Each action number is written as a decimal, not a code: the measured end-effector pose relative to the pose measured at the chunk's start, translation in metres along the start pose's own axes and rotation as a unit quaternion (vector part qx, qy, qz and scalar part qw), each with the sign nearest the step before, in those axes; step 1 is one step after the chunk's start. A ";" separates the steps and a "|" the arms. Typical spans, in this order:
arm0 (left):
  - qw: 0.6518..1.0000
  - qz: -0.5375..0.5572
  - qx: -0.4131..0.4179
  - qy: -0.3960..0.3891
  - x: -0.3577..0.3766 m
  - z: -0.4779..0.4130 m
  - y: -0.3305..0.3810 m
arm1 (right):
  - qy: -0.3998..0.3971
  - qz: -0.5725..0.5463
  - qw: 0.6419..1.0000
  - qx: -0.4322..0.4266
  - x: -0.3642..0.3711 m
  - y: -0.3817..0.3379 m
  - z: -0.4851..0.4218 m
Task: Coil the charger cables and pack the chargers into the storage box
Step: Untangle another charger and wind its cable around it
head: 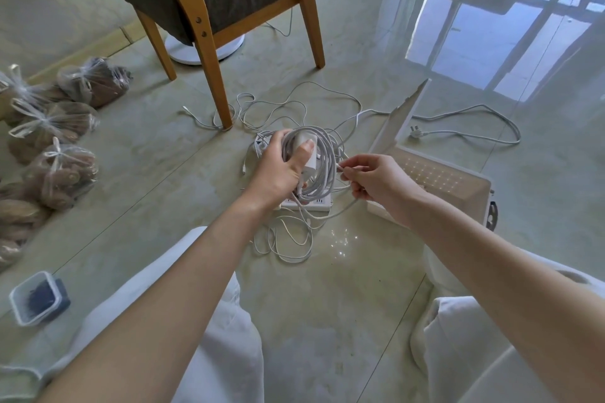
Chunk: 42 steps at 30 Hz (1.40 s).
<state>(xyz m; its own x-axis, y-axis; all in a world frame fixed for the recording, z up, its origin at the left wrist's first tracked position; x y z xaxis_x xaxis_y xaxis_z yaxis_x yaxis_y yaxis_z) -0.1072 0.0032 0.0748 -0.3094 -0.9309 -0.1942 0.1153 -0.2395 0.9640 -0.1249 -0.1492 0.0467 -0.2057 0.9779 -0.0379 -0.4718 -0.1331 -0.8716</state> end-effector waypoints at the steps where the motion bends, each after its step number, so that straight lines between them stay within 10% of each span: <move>1: 1.000 0.013 -0.007 0.004 -0.001 0.000 0.000 | -0.013 -0.009 1.000 -0.008 0.002 -0.001 0.001; 9: 0.988 0.089 -0.100 -0.081 0.009 0.004 -0.008 | -0.144 -0.189 0.971 -0.037 0.016 0.002 -0.001; 14: 0.993 0.064 -0.086 -0.053 0.008 0.000 -0.012 | -0.085 -0.219 0.971 -0.047 0.020 0.004 0.000; 21: 0.998 0.003 -0.065 -0.021 0.004 -0.005 -0.016 | -0.002 0.069 0.976 -0.205 0.031 -0.011 0.018; 28: 0.994 -0.058 -0.071 -0.053 0.010 -0.002 -0.022 | 0.015 0.159 0.979 -0.124 0.023 -0.005 0.008; 34: 0.991 -0.078 -0.065 -0.082 0.015 -0.003 -0.026 | 0.102 0.359 0.877 -0.304 0.031 -0.019 0.027; 42: 0.983 -0.111 -0.106 -0.104 0.013 -0.012 -0.041 | 0.055 0.184 0.930 -0.312 0.038 -0.026 0.046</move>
<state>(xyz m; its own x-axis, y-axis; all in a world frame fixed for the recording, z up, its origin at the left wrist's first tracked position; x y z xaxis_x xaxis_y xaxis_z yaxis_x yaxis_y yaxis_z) -0.1051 -0.0024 0.0307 -0.5323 -0.7781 -0.3335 0.2106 -0.5033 0.8380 -0.1600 -0.1161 0.0907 -0.1502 0.8994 -0.4106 0.2112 -0.3765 -0.9020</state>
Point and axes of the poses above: each hand's wrist, its own z-axis away from the middle knuckle, its own x-axis out of the palm, y = z × x, the point moved 5 cm from there along -z, towards the middle knuckle, and after that the axes turned 12 degrees about -y, right-handed, at the moved point
